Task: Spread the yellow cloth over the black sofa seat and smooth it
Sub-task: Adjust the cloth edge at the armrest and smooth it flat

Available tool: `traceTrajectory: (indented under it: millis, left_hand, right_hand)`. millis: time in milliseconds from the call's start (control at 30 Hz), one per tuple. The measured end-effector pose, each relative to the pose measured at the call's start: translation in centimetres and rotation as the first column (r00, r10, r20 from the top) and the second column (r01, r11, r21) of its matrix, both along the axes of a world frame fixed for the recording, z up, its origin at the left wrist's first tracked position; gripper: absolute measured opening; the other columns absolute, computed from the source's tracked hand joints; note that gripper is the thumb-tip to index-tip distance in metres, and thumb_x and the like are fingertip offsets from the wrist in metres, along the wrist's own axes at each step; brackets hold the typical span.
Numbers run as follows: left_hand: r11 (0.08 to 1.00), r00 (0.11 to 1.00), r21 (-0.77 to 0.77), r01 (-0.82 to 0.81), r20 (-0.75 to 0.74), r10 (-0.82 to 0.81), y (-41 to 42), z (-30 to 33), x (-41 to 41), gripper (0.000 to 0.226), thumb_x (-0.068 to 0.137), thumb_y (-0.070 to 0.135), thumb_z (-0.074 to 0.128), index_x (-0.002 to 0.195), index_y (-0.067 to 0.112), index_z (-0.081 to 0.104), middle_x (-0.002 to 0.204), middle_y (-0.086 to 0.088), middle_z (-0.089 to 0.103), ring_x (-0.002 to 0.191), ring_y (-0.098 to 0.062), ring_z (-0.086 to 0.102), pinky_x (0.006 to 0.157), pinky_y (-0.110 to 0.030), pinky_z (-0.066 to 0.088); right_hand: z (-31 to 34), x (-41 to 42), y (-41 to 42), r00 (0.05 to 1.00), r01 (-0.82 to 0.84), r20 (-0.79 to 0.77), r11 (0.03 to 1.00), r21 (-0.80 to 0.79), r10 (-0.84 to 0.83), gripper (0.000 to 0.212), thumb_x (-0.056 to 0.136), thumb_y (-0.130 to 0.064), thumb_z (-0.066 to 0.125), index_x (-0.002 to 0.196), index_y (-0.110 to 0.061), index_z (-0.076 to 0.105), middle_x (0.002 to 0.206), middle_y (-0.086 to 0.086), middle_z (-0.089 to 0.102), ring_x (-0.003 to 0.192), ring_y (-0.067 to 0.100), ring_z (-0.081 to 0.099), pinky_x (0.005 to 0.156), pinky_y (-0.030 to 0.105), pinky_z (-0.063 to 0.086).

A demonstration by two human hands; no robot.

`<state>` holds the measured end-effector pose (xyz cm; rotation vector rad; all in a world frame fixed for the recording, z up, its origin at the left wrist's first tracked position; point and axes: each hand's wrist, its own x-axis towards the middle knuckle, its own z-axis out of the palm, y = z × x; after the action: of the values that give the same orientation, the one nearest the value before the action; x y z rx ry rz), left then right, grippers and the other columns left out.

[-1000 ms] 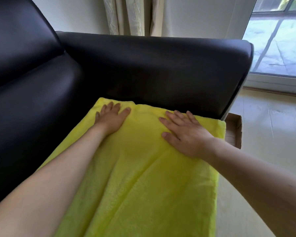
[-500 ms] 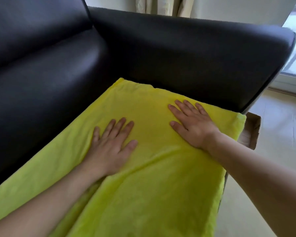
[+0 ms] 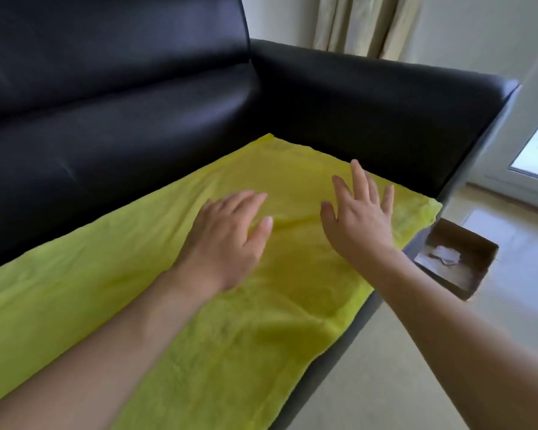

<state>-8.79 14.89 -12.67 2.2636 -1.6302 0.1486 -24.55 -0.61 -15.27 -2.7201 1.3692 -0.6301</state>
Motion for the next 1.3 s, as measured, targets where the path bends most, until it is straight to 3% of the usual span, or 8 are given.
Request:
traceTrajectory:
  millis: [67,167,300,433,700,933,1033,1300]
  left_hand:
    - [0.979,1.000,0.204,0.014,-0.001,-0.014,4.8,-1.2,-2.2,0.078,0.084,0.065,0.000,0.154,0.034,0.014,0.161,0.013,0.006,0.148,-0.010,0.003,0.120,-0.044,0.001]
    - [0.911,0.997,0.407,-0.071,0.003,0.077,7.3,-3.0,-1.1,0.087,0.073,0.072,-0.009,0.154,0.038,-0.002,0.162,0.014,-0.009,0.148,-0.008,-0.010,0.120,-0.041,-0.008]
    - [0.912,0.987,0.382,-0.148,0.004,0.158,7.5,-2.2,0.5,0.066,0.094,0.063,0.014,0.154,0.036,0.005,0.162,0.009,0.008,0.149,-0.015,0.007,0.120,-0.043,0.004]
    - [0.926,0.918,0.196,-0.324,-0.170,0.358,6.1,-0.4,4.3,0.048,0.100,0.042,0.032,0.137,0.017,0.048,0.145,-0.010,0.046,0.131,-0.029,0.043,0.107,-0.040,0.036]
    - [0.865,0.880,0.194,-0.463,-0.015,0.474,1.4,-1.1,12.8,0.013,0.085,0.023,0.049,0.081,0.013,0.056,0.100,-0.011,0.066,0.091,-0.034,0.061,0.068,-0.033,0.046]
    - [0.812,0.815,0.068,-0.580,0.059,0.577,-0.1,-0.2,15.2,0.014,0.086,0.003,0.045,0.094,0.009,0.055,0.099,-0.011,0.058,0.087,-0.032,0.057,0.068,-0.034,0.041]
    - [0.795,0.821,0.207,-0.570,0.174,0.543,-0.9,-0.7,14.7,0.026,0.086,0.003,0.044,0.106,0.009,0.060,0.105,-0.009,0.061,0.096,-0.031,0.060,0.070,-0.033,0.043]
    - [0.881,0.866,0.101,-0.462,-0.160,0.473,-5.5,-1.0,16.9,0.030,0.098,0.035,0.049,0.106,0.009,0.061,0.103,-0.010,0.063,0.095,-0.032,0.060,0.079,-0.038,0.050]
  right_hand:
    - [-0.2,-0.4,4.8,0.981,-0.172,0.114,0.974,0.145,0.156,0.057,0.101,-0.049,0.026,0.154,-0.028,0.017,0.163,-0.001,-0.002,0.150,0.022,0.000,0.118,0.048,-0.007]
    - [-2.5,-0.7,8.3,0.933,-0.314,-0.097,0.915,0.253,0.347,0.062,0.098,-0.059,0.018,0.154,-0.037,0.006,0.163,-0.007,-0.004,0.149,0.016,-0.007,0.119,0.045,-0.008]
    - [-1.7,-1.0,6.7,0.915,-0.273,-0.215,0.915,0.298,0.343,0.056,0.100,-0.051,0.027,0.153,-0.035,0.018,0.162,-0.004,0.012,0.149,0.018,0.008,0.120,0.045,0.003]
    - [1.7,2.1,6.9,0.958,-0.246,-0.131,0.965,0.088,0.256,0.051,0.100,-0.044,0.032,0.143,-0.019,0.040,0.147,0.005,0.041,0.135,0.027,0.037,0.113,0.043,0.024]
    - [-3.3,4.8,4.7,0.975,-0.187,-0.076,0.956,0.227,0.209,0.077,0.095,-0.066,0.011,0.154,-0.024,-0.014,0.162,0.000,-0.014,0.149,0.016,-0.013,0.119,0.040,-0.011]
    - [-3.4,4.9,4.7,0.967,-0.181,-0.142,0.960,0.212,0.213,0.086,0.089,-0.074,0.009,0.151,-0.024,-0.022,0.160,0.004,-0.022,0.148,0.018,-0.018,0.119,0.042,-0.011]
    - [-3.6,4.9,4.6,0.962,-0.184,-0.159,0.958,0.222,0.222,0.091,0.086,-0.077,0.010,0.151,-0.022,-0.023,0.160,0.004,-0.022,0.147,0.018,-0.018,0.120,0.042,-0.011]
    - [-2.4,5.6,4.5,0.937,-0.142,-0.273,0.954,0.264,0.216,0.092,0.086,-0.077,0.014,0.156,-0.018,0.005,0.163,0.007,0.003,0.150,0.023,-0.001,0.120,0.045,-0.002]
